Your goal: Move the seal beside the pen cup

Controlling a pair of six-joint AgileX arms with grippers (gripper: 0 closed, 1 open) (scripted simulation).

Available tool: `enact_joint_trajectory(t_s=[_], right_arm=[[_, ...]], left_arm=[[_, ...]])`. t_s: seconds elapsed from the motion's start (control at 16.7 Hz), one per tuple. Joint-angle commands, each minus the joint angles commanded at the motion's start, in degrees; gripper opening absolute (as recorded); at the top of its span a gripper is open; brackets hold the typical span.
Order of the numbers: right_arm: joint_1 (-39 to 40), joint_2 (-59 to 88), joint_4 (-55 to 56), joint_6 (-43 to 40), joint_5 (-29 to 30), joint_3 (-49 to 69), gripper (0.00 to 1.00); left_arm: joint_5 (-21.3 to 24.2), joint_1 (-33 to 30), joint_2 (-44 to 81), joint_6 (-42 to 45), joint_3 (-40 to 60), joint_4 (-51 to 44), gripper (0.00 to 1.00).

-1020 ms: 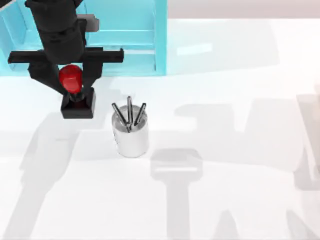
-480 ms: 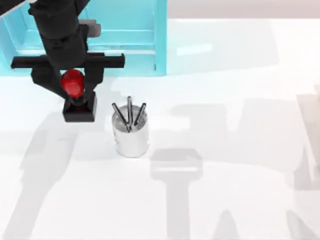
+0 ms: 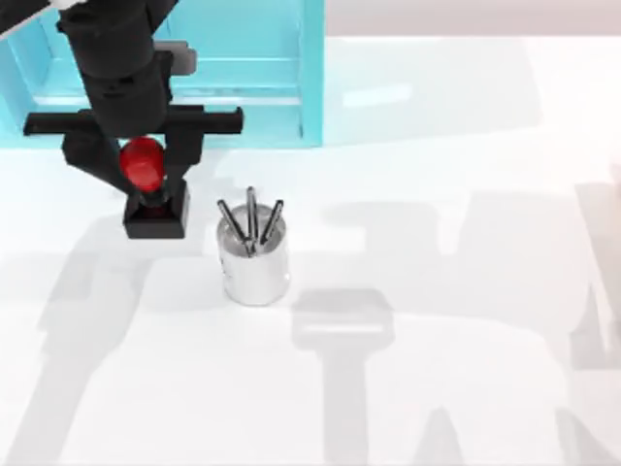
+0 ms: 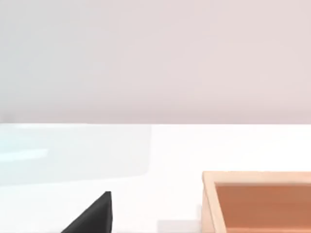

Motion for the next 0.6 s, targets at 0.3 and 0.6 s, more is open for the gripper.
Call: enact_joint_trajectory(t_s=[0.3,0.6], right_arm=[[0.0,0.0,0.0,0.0,0.0,0.0,1.0],[0.0,0.0,0.0,0.0,0.0,0.0,1.0]], left_arm=[[0.0,0.0,0.0,0.0,0.0,0.0,0.6],[0.0,0.0,0.0,0.0,0.0,0.0,0.98]])
